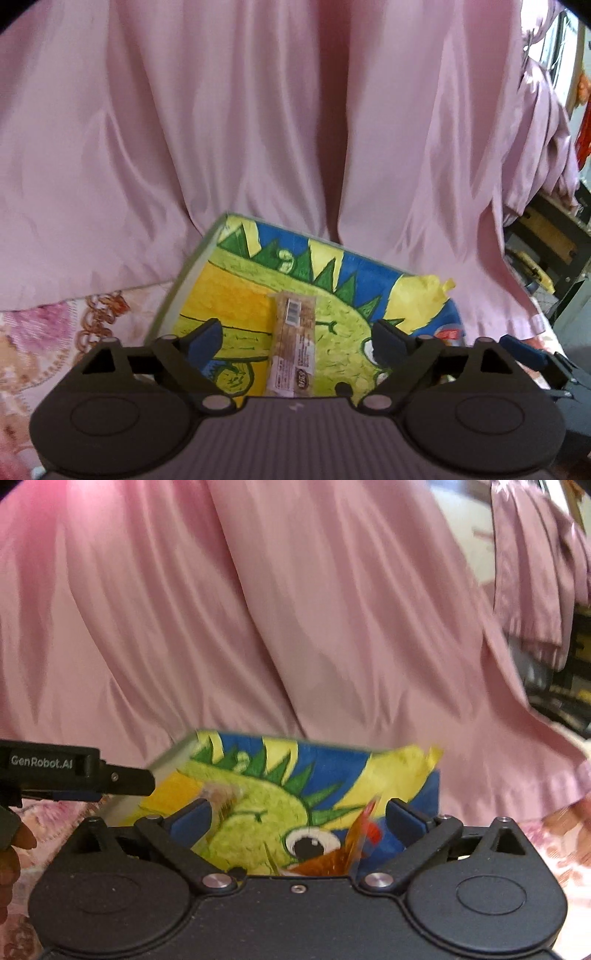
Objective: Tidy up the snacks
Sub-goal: 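Carry both snacks over the cartoon tray and lower them inside, then open both tools over the tray and withdraw them, then grasp the yellow biscuit pack with the right tool while the left tool grasps the small orange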
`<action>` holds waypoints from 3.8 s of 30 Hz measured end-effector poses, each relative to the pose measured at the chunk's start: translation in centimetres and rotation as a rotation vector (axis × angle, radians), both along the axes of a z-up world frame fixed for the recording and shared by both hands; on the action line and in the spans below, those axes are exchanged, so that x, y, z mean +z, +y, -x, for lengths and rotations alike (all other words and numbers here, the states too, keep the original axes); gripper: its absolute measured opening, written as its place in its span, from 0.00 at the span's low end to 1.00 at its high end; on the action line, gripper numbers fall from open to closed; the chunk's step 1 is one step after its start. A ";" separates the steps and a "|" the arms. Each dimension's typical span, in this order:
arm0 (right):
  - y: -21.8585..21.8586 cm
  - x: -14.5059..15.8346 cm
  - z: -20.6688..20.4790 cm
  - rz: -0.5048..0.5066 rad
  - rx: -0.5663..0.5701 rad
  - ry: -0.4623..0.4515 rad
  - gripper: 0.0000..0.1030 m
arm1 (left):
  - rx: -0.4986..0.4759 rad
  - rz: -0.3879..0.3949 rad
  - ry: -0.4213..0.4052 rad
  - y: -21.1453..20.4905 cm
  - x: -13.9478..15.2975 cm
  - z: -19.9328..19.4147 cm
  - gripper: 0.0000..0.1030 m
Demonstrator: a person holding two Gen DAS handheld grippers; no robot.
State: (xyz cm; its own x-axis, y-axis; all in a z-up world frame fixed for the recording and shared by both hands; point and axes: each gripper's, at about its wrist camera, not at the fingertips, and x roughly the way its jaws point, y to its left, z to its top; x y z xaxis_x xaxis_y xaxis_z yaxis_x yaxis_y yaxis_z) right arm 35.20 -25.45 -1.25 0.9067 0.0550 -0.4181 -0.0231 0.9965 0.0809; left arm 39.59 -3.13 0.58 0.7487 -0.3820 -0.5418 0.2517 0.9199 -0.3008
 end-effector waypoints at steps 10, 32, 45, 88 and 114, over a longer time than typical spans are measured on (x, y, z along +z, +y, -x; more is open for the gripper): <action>0.8 4.9 7.1 0.013 0.049 -0.155 0.99 | 0.069 -0.010 -0.142 3.4 4.6 7.1 1.00; 2.2 7.1 26.8 0.032 0.112 -0.286 0.99 | 0.153 -0.130 -0.257 8.2 5.1 28.6 1.00; 3.1 4.3 33.4 0.009 0.097 -0.166 0.99 | 0.113 -0.183 -0.201 8.3 1.9 33.9 1.00; 3.4 -0.5 32.1 -0.078 0.089 0.107 0.99 | 0.158 -0.269 -0.007 7.3 -2.2 34.6 1.00; 4.4 -2.3 28.0 -0.089 0.100 0.140 0.99 | 0.146 -0.267 0.035 8.8 -3.4 29.3 1.00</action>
State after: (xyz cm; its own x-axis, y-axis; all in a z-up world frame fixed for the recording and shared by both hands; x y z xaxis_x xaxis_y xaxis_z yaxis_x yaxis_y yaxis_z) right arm 7.18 -21.04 -3.57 0.8283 0.1840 -0.5292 -0.1037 0.9786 0.1779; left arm 10.30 5.63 -2.83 0.7642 -0.1123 -0.6351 0.1045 0.9933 -0.0499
